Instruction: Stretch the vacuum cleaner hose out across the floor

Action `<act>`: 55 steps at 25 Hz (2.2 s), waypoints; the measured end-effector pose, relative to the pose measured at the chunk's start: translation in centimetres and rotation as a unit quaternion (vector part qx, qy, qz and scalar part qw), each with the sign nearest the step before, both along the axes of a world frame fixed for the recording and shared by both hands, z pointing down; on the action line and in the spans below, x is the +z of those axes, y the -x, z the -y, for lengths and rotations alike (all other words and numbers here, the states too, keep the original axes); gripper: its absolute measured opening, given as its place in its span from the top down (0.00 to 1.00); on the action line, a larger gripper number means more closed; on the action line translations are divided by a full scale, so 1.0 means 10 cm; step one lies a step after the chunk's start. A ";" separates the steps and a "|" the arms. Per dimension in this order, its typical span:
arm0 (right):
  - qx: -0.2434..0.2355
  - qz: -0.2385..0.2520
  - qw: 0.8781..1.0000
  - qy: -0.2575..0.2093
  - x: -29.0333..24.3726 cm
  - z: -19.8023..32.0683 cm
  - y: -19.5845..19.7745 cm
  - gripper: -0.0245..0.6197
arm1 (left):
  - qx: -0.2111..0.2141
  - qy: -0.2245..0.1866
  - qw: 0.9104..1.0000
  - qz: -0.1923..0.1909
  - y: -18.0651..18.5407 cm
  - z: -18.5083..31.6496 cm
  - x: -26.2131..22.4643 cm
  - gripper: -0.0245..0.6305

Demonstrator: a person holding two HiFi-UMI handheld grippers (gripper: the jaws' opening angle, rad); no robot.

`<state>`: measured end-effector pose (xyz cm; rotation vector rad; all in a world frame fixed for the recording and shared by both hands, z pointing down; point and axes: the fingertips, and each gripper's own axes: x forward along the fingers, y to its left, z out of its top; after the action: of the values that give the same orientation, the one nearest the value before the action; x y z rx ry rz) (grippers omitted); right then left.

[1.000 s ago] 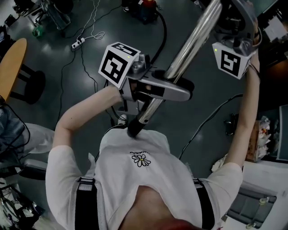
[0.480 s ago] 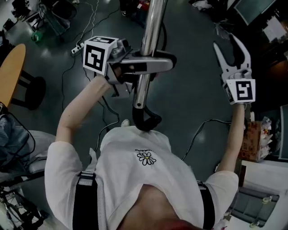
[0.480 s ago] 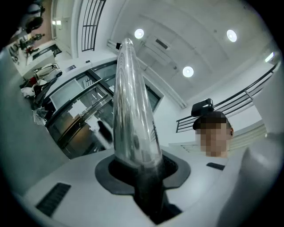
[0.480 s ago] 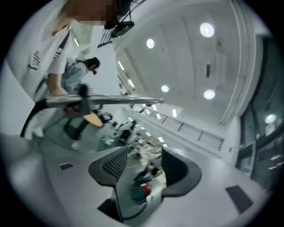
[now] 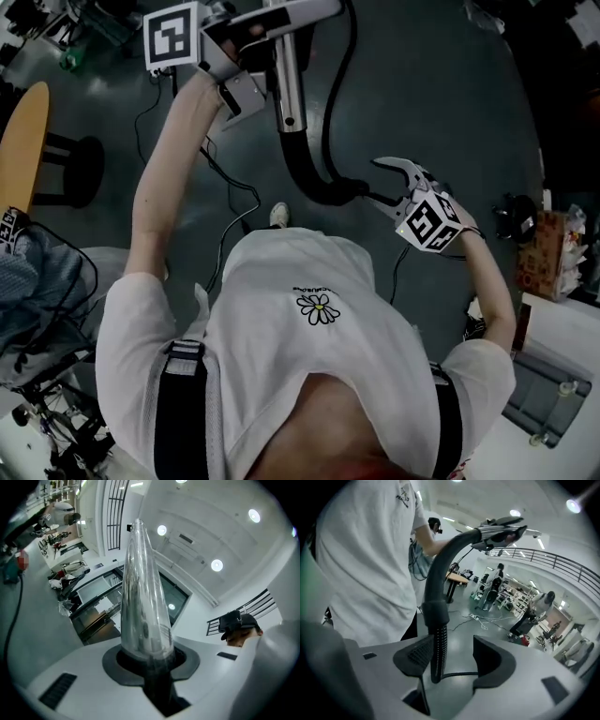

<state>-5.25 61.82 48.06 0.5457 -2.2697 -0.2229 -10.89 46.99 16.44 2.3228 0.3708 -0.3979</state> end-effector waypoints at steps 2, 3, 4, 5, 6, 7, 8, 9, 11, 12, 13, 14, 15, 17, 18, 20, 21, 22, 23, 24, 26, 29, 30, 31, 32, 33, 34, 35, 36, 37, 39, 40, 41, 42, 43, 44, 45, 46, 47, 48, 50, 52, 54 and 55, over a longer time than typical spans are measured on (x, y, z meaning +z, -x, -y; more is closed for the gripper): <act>-0.026 -0.029 0.999 0.021 0.19 -0.13 -0.02 0.57 | -0.001 0.010 1.000 0.001 -0.05 0.00 0.05 0.83; -0.041 -0.040 0.998 0.032 0.31 -0.19 0.01 0.57 | 0.002 0.015 1.000 -0.003 -0.06 -0.02 0.04 0.83; -0.056 -0.049 0.996 0.041 0.42 -0.25 0.06 0.57 | 0.003 0.021 1.000 -0.008 -0.06 -0.04 0.03 0.83; -0.065 -0.056 0.995 0.048 0.53 -0.28 0.12 0.57 | -0.001 0.029 1.000 -0.012 -0.05 -0.04 0.00 0.83; -0.067 -0.061 0.994 0.053 0.61 -0.30 0.18 0.57 | -0.013 0.039 0.999 -0.014 -0.03 -0.01 0.00 0.83; -0.060 -0.065 0.994 0.057 0.66 -0.30 0.22 0.57 | -0.033 0.052 0.998 -0.014 0.00 0.06 0.00 0.83; -0.047 -0.069 0.995 0.063 0.69 -0.29 0.25 0.63 | -0.058 0.067 0.996 -0.012 0.03 0.15 0.02 0.83; -0.030 -0.069 0.995 0.065 0.69 -0.25 0.27 0.69 | -0.087 0.084 0.993 -0.009 0.07 0.26 0.05 0.83; 0.004 -0.055 0.997 0.046 0.64 -0.12 0.30 0.69 | -0.151 0.122 0.981 -0.002 0.16 0.52 0.12 0.83; 0.024 -0.041 0.998 0.032 0.60 -0.04 0.32 0.69 | -0.185 0.141 0.973 0.001 0.21 0.65 0.16 0.83; 0.054 -0.023 0.998 0.021 0.57 0.06 0.33 0.69 | -0.219 0.161 0.962 0.004 0.27 0.79 0.20 0.83; 0.095 -0.002 0.995 0.013 0.54 0.18 0.30 0.69 | -0.253 0.182 0.950 0.004 0.33 0.92 0.24 0.83; 0.148 0.024 0.989 0.008 0.51 0.31 0.25 0.69 | -0.286 0.203 0.936 0.003 0.40 1.05 0.30 0.83; 0.269 0.080 0.960 0.010 0.43 0.54 0.10 0.69 | -0.352 0.248 0.903 -0.009 0.57 1.28 0.44 0.83; 0.316 0.105 0.943 0.016 0.39 0.60 0.06 0.69 | -0.382 0.271 0.884 -0.018 0.68 1.38 0.53 0.83; 0.353 0.143 0.924 0.039 0.35 0.60 0.12 0.69 | -0.416 0.302 0.857 -0.025 0.86 1.53 0.74 0.82; 0.347 0.158 0.923 0.050 0.36 0.57 0.19 0.69 | -0.418 0.307 0.855 -0.025 0.90 1.57 0.80 0.82; 0.338 0.174 0.923 0.058 0.37 0.54 0.25 0.69 | -0.415 0.306 0.857 -0.027 0.92 1.59 0.82 0.82; 0.333 0.195 0.920 0.063 0.37 0.53 0.27 0.69 | -0.410 0.300 0.861 -0.033 0.93 1.60 0.79 0.82; 0.335 0.223 0.913 0.068 0.36 0.53 0.29 0.69 | -0.407 0.290 0.865 -0.041 0.96 1.61 0.74 0.82; 0.330 0.295 0.893 0.085 0.24 0.56 0.37 0.69 | -0.403 0.261 0.876 -0.048 1.10 1.62 0.59 0.82; 0.274 0.333 0.900 0.059 -0.07 0.53 0.49 0.68 | -0.391 0.242 0.886 -0.058 1.31 1.66 0.36 0.81; 0.257 0.318 0.912 0.040 -0.13 0.48 0.43 0.68 | -0.389 0.242 0.887 -0.065 1.32 1.68 0.32 0.81; 0.249 0.303 0.920 0.027 -0.16 0.42 0.34 0.68 | -0.391 0.239 0.886 -0.070 1.34 1.72 0.27 0.81; 0.253 0.294 0.921 0.025 -0.17 0.35 0.22 0.68 | -0.396 0.228 0.887 -0.073 1.39 1.75 0.23 0.81; 0.269 0.294 0.916 0.032 -0.17 0.29 0.07 0.68 | -0.399 0.209 0.890 -0.069 1.47 1.78 0.20 0.81; 0.288 0.303 0.907 0.044 -0.20 0.27 -0.09 0.68 | -0.395 0.185 0.898 -0.058 1.54 1.77 0.17 0.81; 0.301 0.315 0.898 0.055 -0.27 0.30 -0.24 0.68 | -0.380 0.157 0.910 -0.041 1.57 1.73 0.14 0.81; 0.299 0.328 0.894 0.064 -0.39 0.37 -0.33 0.68 | -0.358 0.128 0.925 -0.023 1.55 1.66 0.11 0.81; 0.277 0.339 0.896 0.072 -0.56 0.45 -0.34 0.69 | -0.330 0.102 0.938 -0.010 1.49 1.54 0.06 0.81; 0.182 0.370 0.906 0.094 -0.96 0.61 -0.14 0.69 | -0.264 0.060 0.963 -0.007 1.31 1.25 -0.05 0.81; 0.132 0.400 0.900 0.111 -1.19 0.69 0.02 0.69 | -0.221 0.043 0.974 -0.006 1.22 1.08 -0.08 0.81; 0.094 0.439 0.884 0.133 -1.41 0.77 0.17 0.69 | -0.173 0.027 0.985 -0.001 1.12 0.90 -0.08 0.81; 0.067 0.480 0.861 0.157 -1.62 0.87 0.31 0.69 | -0.124 0.010 0.992 0.011 1.03 0.72 -0.06 0.81; 0.048 0.514 0.838 0.179 -1.80 0.99 0.44 0.69 | -0.082 -0.007 0.996 0.028 0.94 0.55 -0.01 0.81; 0.038 0.537 0.820 0.196 -1.94 1.13 0.56 0.69 | -0.055 -0.023 0.997 0.044 0.85 0.40 0.07 0.81; 0.034 0.549 0.809 0.207 -2.05 1.28 0.68 0.69 | -0.042 -0.038 0.997 0.059 0.77 0.27 0.17 0.81; 0.033 0.555 0.803 0.214 -2.13 1.45 0.80 0.69 | -0.042 -0.056 0.995 0.074 0.70 0.17 0.31 0.81; 0.032 0.557 0.799 0.222 -2.20 1.61 0.90 0.69 | -0.051 -0.080 0.991 0.094 0.64 0.09 0.49 0.81; 0.030 0.562 0.793 0.235 -2.24 1.75 0.99 0.69 | -0.063 -0.108 0.985 0.117 0.59 0.04 0.68 0.81; 0.022 0.584 0.766 0.268 -2.31 1.93 1.10 0.68 | -0.070 -0.148 0.977 0.135 0.50 -0.08 1.00 0.82; 0.015 0.613 0.736 0.289 -2.36 2.00 1.12 0.68 | -0.051 -0.144 0.981 0.123 0.42 -0.25 1.19 0.82; 0.012 0.611 0.737 0.288 -2.34 2.03 1.13 0.68 | -0.039 -0.117 0.984 0.132 0.36 -0.30 1.35 0.82; 0.015 0.599 0.749 0.281 -2.29 2.07 1.15 0.69 | -0.038 -0.102 0.984 0.139 0.36 -0.29 1.42 0.82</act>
<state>-16.71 41.16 25.15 0.4205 -3.2908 1.1422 -14.52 49.84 30.65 2.5543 0.1931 -0.0711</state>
